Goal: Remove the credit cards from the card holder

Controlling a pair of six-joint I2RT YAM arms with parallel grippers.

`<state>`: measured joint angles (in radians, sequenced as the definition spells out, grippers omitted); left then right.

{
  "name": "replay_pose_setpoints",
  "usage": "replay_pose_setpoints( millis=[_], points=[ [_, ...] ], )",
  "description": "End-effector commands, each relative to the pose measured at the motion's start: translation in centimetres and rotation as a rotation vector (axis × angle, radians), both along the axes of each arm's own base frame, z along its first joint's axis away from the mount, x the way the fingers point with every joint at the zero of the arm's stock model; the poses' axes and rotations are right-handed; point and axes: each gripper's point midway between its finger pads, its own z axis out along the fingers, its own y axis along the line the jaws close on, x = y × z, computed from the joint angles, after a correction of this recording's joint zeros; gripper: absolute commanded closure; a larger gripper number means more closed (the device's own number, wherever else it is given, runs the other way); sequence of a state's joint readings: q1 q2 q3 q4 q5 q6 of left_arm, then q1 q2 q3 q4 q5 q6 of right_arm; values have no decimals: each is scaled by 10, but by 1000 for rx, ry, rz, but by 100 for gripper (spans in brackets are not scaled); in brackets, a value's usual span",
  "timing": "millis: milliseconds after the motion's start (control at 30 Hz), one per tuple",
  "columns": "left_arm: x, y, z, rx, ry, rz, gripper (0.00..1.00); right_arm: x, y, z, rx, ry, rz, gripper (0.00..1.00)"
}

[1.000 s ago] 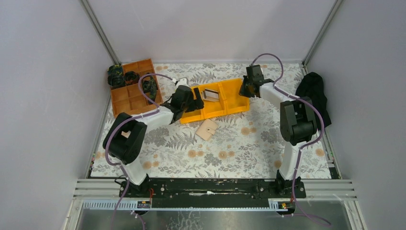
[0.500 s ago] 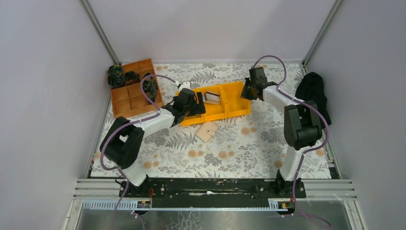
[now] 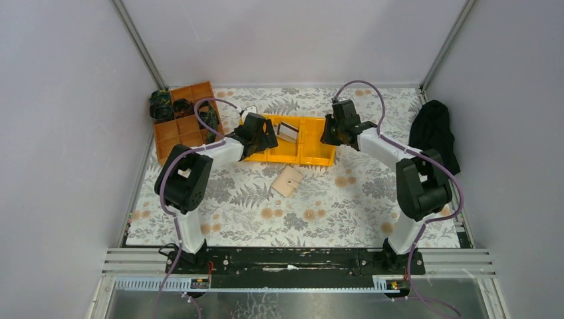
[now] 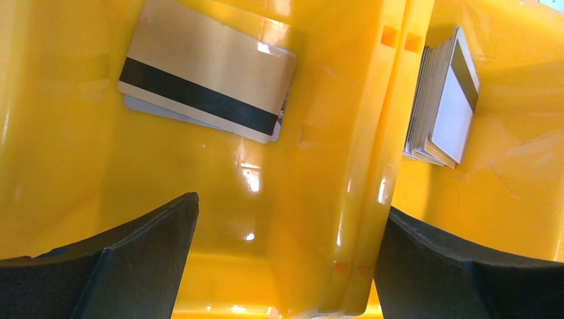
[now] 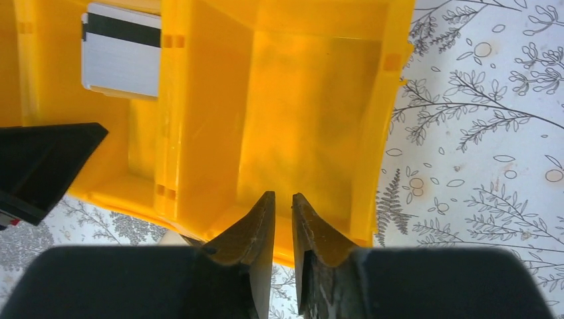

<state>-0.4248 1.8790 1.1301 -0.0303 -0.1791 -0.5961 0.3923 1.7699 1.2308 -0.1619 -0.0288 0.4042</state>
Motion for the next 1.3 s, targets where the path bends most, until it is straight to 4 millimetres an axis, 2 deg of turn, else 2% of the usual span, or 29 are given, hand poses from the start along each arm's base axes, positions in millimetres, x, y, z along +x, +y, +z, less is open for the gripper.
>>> replay_pose_setpoints(
  millis=[0, 200, 333, 533, 633, 767, 833, 933, 1033, 1133, 1200, 1267],
  points=[
    [6, 2, 23, -14, -47, 10, 3, 5, -3, 18, 6, -60, 11, 77],
    [3, -5, 56, -68, -118, -17, 2, 6, 4, 21, 19, -65, 34, 76],
    [5, -10, 77, -80, -204, -27, 0, 2, 13, 30, 25, -82, 66, 75],
    [-8, -15, 110, -65, -329, -47, 0, -19, 32, 46, 18, -124, 142, 73],
    [-20, -31, 119, -24, -372, -122, 0, -36, 44, 53, 6, -201, 173, 75],
    [-44, -59, 112, 0, -385, -240, 0, -67, 59, 54, 32, -310, 252, 72],
    [-63, -73, 97, -33, -376, -309, 0, -73, 55, 47, 27, -300, 231, 74],
    [-93, -88, 70, -81, -331, -372, 0, -82, 45, 44, 44, -324, 180, 83],
    [-116, -89, 49, -49, -292, -380, 0, -96, 27, 54, 1, -426, 115, 84],
    [-127, -86, 37, -31, -250, -383, 0, -102, -2, 57, -211, -497, -20, 82],
    [-130, -82, 31, -13, -218, -364, 0, -104, -19, 52, -313, -481, -78, 77],
    [-129, -77, 27, 13, -185, -338, 0, -105, -32, 44, -364, -442, -151, 66]
  ],
)
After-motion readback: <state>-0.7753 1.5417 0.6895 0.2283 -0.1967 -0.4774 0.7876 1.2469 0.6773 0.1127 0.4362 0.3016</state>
